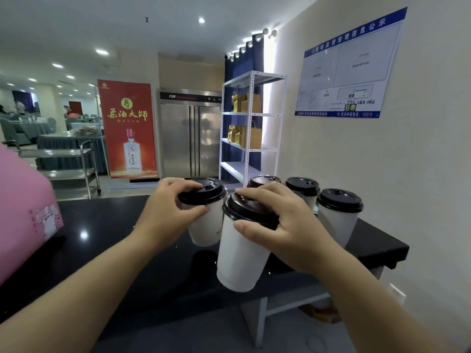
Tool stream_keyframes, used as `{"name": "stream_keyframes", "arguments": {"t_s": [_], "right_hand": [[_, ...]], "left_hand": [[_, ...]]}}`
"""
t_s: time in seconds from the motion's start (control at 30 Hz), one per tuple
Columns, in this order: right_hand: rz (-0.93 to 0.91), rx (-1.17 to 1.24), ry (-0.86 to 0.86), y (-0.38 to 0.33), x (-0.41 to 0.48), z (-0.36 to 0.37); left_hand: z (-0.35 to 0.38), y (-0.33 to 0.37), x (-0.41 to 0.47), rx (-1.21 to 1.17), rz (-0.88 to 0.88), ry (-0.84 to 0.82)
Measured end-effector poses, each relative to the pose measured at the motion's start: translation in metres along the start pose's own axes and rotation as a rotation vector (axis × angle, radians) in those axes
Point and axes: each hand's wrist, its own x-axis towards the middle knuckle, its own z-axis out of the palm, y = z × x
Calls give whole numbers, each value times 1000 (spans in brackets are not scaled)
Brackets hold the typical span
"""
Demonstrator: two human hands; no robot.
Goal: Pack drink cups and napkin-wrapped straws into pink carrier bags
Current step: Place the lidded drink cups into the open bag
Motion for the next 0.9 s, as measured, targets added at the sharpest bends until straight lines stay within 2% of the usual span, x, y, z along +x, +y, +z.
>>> {"name": "stream_keyframes", "arguments": {"t_s": [0.27, 0.5, 0.6, 0.9], "right_hand": [[69, 135, 45, -27, -58, 27], [148, 223, 37, -49, -114, 57], [187, 249, 16, -55, -136, 66], [327, 206, -108, -48, -187, 95]], "left_hand": [[-67, 19, -108, -43, -107, 127], [-89, 44, -202, -114, -143, 214], [-91, 44, -236, -125, -159, 199], [-59, 3, -318, 44, -391, 37]]}}
